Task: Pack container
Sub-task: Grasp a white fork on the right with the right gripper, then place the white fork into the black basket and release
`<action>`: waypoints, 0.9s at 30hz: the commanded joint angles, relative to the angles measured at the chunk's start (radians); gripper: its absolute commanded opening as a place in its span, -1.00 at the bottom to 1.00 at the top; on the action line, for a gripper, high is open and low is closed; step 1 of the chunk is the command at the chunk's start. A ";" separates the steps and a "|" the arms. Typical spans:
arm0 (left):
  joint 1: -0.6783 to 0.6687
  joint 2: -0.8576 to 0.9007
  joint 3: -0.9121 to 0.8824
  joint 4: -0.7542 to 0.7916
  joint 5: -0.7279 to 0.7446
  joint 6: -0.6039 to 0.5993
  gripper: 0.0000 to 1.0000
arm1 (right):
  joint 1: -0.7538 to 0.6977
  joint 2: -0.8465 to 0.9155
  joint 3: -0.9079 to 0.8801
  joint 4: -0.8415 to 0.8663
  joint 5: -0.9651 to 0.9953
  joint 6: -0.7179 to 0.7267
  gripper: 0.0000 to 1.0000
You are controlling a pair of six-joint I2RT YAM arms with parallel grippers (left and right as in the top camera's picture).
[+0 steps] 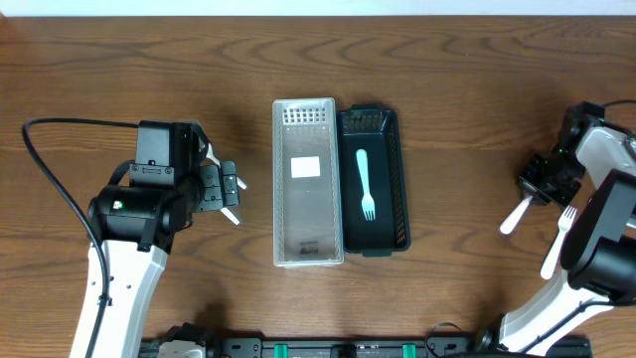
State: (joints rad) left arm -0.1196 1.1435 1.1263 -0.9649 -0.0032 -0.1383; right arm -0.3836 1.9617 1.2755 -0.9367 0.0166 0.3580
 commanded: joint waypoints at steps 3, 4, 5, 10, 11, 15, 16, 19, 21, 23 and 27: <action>0.003 0.000 0.002 -0.002 0.002 -0.005 0.93 | 0.142 -0.216 0.113 -0.043 -0.010 -0.027 -0.98; 0.003 0.000 0.002 0.000 0.002 -0.005 0.93 | 0.182 -0.256 0.133 -0.051 -0.018 -0.027 -0.97; 0.003 0.000 0.002 0.002 0.003 -0.005 0.93 | 0.220 -0.287 0.146 -0.052 -0.031 -0.029 -0.97; 0.003 0.000 0.002 0.013 0.002 -0.005 0.93 | 0.460 -0.407 0.174 -0.037 -0.077 0.003 -0.98; 0.003 0.000 0.002 0.013 0.002 -0.005 0.93 | 0.508 -0.413 0.174 -0.035 -0.077 0.013 -0.97; 0.003 0.000 0.002 0.013 0.003 -0.005 0.93 | 0.691 -0.394 0.171 -0.029 -0.071 0.039 -0.97; 0.003 0.000 0.002 0.013 0.002 -0.005 0.93 | 0.726 -0.383 0.168 -0.024 -0.070 0.048 -0.97; 0.003 0.000 0.002 0.013 0.003 -0.005 0.93 | 0.812 -0.327 0.166 -0.017 -0.069 0.057 -0.97; 0.003 0.000 0.002 0.013 0.003 -0.005 0.93 | 0.852 -0.275 0.166 -0.014 -0.069 0.061 -0.97; 0.003 0.000 0.002 0.013 0.002 -0.005 0.93 | 0.879 -0.222 0.166 -0.015 -0.069 0.060 -0.97; 0.003 0.000 0.002 0.012 0.003 -0.005 0.93 | 0.908 -0.121 0.166 -0.015 -0.070 0.060 -0.92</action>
State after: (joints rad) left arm -0.1196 1.1435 1.1263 -0.9531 -0.0029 -0.1383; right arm 0.5095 1.7920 1.4506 -0.9501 -0.0582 0.4019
